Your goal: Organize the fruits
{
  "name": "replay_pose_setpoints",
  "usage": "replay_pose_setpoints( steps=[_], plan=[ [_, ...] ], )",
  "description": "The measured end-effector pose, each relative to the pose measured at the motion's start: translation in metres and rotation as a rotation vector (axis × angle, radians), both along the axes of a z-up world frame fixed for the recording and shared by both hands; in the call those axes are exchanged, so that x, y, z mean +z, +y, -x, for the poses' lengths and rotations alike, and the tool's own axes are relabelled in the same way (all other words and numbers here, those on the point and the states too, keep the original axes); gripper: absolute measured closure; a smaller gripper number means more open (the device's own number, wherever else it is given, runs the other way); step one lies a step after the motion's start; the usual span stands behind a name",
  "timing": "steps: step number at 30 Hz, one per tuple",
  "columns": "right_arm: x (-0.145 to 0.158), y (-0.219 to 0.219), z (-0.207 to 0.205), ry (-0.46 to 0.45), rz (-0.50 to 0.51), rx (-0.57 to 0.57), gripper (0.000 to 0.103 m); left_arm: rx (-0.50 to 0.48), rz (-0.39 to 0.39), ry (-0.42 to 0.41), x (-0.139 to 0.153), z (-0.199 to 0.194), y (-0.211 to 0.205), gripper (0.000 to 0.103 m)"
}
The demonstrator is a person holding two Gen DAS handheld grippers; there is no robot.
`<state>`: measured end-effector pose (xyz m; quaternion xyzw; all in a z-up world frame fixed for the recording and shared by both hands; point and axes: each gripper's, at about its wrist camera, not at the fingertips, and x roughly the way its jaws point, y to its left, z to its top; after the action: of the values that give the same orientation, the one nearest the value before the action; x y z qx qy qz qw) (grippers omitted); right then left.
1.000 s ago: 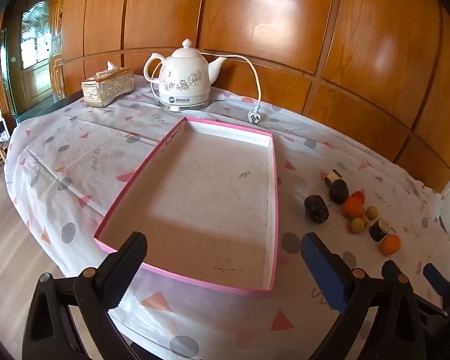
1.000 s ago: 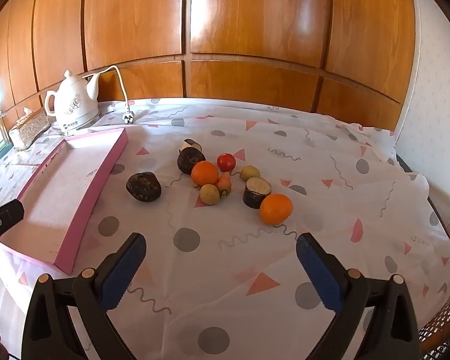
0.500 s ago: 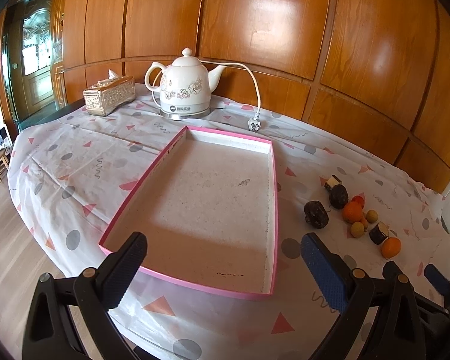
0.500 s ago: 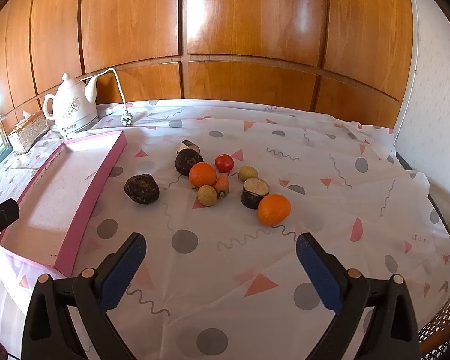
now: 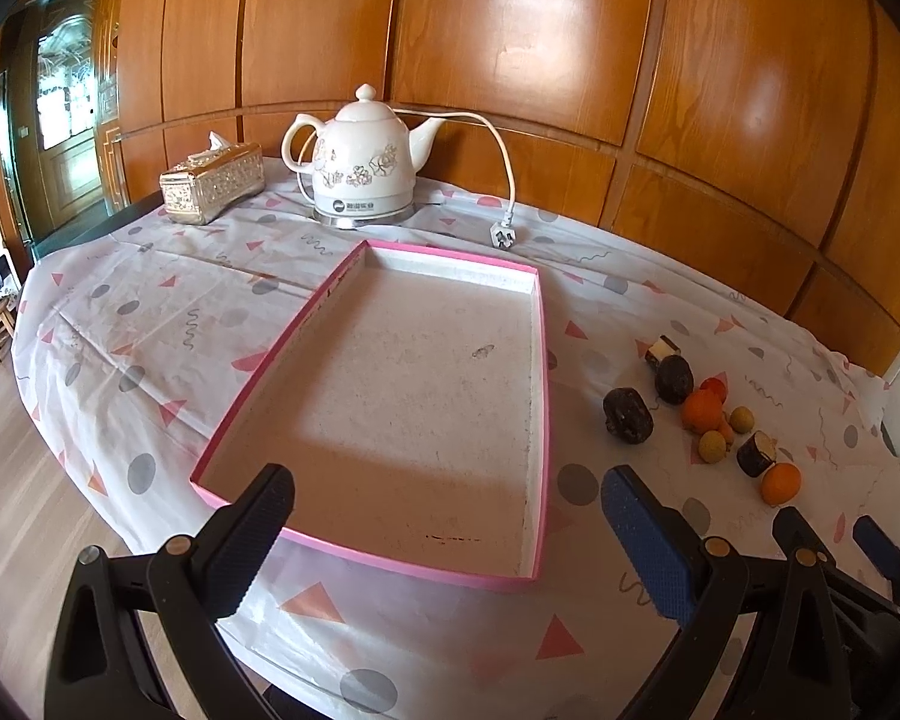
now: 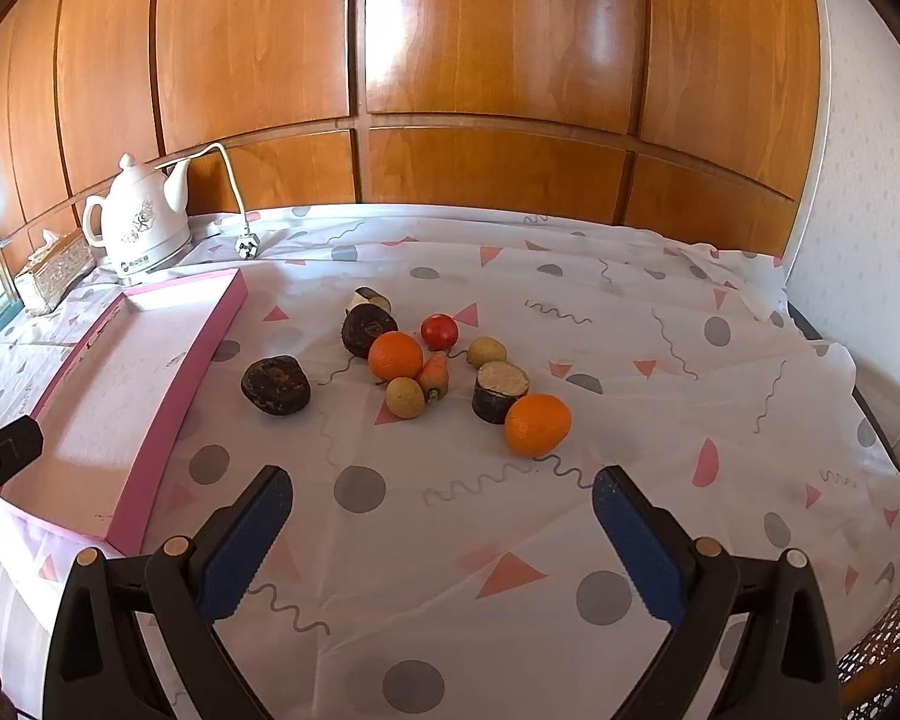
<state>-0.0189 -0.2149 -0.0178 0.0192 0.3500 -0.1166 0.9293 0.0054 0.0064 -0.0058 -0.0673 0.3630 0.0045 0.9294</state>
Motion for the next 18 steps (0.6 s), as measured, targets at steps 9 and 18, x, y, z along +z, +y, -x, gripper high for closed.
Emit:
replay_pose_setpoints(
  steps=[9,18],
  plan=[
    [-0.0006,-0.0038,-0.0016,0.004,-0.01,0.0,0.002,-0.006,0.004,0.003,-0.001,-0.001,-0.0012,0.0],
    [-0.0011,-0.0091,-0.0015,-0.006,-0.03,0.004,0.002,-0.032,0.003,0.001,-0.0002,-0.002,-0.0066,0.0]
  ],
)
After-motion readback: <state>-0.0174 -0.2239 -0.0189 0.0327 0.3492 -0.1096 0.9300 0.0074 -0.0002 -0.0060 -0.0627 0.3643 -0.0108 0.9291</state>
